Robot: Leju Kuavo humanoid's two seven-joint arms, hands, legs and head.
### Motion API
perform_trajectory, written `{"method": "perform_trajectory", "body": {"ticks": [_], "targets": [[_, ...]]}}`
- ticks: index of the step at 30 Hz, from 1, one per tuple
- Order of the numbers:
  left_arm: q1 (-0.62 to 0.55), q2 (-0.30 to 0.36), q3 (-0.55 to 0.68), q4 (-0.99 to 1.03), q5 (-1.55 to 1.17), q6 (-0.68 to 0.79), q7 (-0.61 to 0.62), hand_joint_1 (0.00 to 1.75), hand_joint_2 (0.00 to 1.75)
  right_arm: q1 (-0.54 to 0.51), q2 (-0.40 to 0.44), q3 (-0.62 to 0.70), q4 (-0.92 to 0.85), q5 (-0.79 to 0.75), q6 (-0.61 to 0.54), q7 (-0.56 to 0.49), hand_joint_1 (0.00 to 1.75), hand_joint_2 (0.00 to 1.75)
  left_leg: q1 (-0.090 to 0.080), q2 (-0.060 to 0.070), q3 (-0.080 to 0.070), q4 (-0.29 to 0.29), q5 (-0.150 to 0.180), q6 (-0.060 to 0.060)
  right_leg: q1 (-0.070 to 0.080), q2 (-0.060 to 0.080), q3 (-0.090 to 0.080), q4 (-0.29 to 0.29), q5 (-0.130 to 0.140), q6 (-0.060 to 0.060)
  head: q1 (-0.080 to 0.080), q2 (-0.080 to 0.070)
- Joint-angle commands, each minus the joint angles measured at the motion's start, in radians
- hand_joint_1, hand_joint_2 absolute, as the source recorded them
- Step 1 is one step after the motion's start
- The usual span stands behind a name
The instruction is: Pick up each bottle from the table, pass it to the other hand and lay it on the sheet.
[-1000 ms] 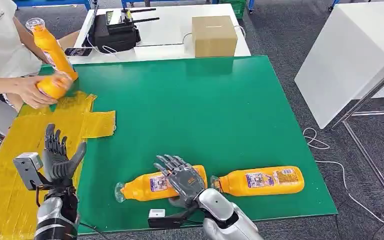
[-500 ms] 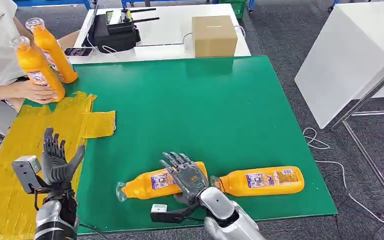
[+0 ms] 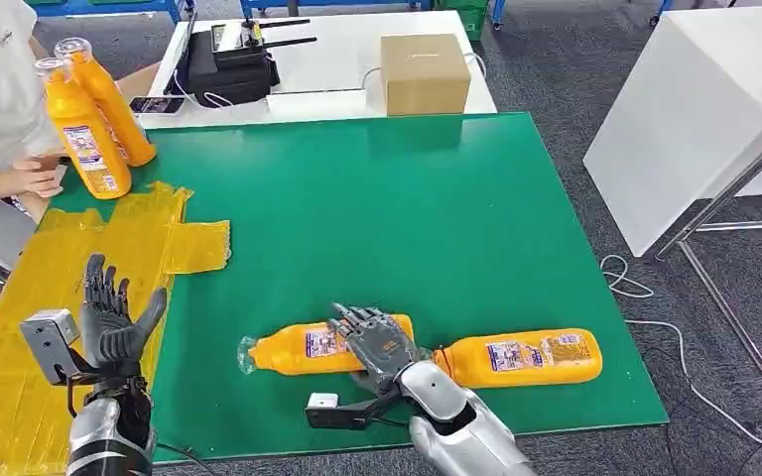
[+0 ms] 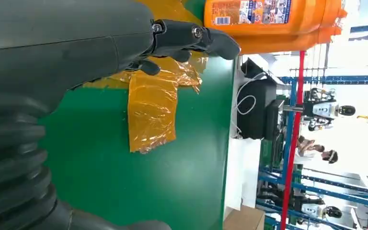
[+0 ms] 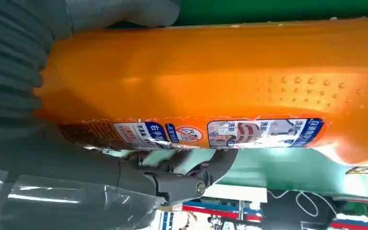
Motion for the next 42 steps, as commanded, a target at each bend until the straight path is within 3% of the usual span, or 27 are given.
{"method": "perform_trajectory", "body": {"ticks": [1,3,5,8,18,28,36,42], "targets": [[0.009,-0.005,-0.118,-0.069,-0.068,-0.040,-0.025,0.00,1.75,-0.044,-0.013,-0.031,0.215,-0.021,0.010,-0.018,1.68,1.75,0.001,-0.003,0.004,-0.001,0.000,0.001,0.001,-0.005,0.006,-0.002,-0.001,0.000,0.000,0.000],[0.052,0.004,-0.213,-0.176,-0.121,-0.047,-0.020,0.00,1.75,-0.027,-0.022,-0.040,0.198,-0.020,0.007,-0.016,1.75,1.75,0.001,-0.003,0.005,0.000,0.000,0.000,0.001,-0.004,0.006,-0.002,-0.001,0.000,0.000,0.000],[0.083,0.034,-0.290,-0.220,-0.150,-0.063,0.011,0.00,1.75,-0.010,-0.033,-0.047,0.185,-0.020,0.004,-0.018,1.71,1.75,0.001,-0.004,0.006,0.000,0.000,0.000,0.001,-0.005,0.008,-0.002,0.000,0.000,0.000,0.000],[0.124,0.078,-0.340,-0.240,-0.161,-0.059,0.044,0.00,1.75,0.016,-0.043,-0.061,0.167,-0.015,-0.007,-0.022,1.75,1.75,0.000,-0.003,0.009,-0.002,0.000,0.000,0.001,-0.004,0.011,-0.003,0.000,0.000,0.000,0.000],[0.157,0.098,-0.362,-0.254,-0.145,-0.068,0.059,0.00,1.75,0.038,-0.012,-0.148,0.077,-0.029,-0.071,-0.026,1.75,1.75,0.000,-0.003,0.010,-0.002,-0.001,0.001,0.001,-0.005,0.012,-0.003,-0.001,0.000,0.000,0.000],[0.161,0.099,-0.364,-0.258,-0.144,-0.068,0.059,0.00,1.75,0.041,-0.011,-0.148,0.062,-0.026,-0.061,-0.024,1.75,1.75,0.000,-0.003,0.009,-0.002,-0.001,0.000,0.001,-0.003,0.011,-0.002,-0.001,0.000,0.000,0.000],[0.175,0.103,-0.400,-0.262,-0.105,-0.099,0.064,0.00,1.75,0.126,0.052,-0.356,-0.257,-0.201,-0.219,-0.138,1.75,1.75,-0.001,-0.001,0.006,0.000,-0.001,0.000,0.000,-0.002,0.007,0.000,-0.001,0.000,0.000,0.000],[0.124,0.099,-0.436,-0.199,-0.091,-0.104,0.063,0.00,1.75,0.125,0.089,-0.492,-0.330,-0.375,-0.302,-0.282,1.75,1.75,-0.001,-0.003,0.001,0.000,0.000,0.000,-0.001,-0.003,0.002,0.000,-0.001,0.000,0.000,0.000]]}}
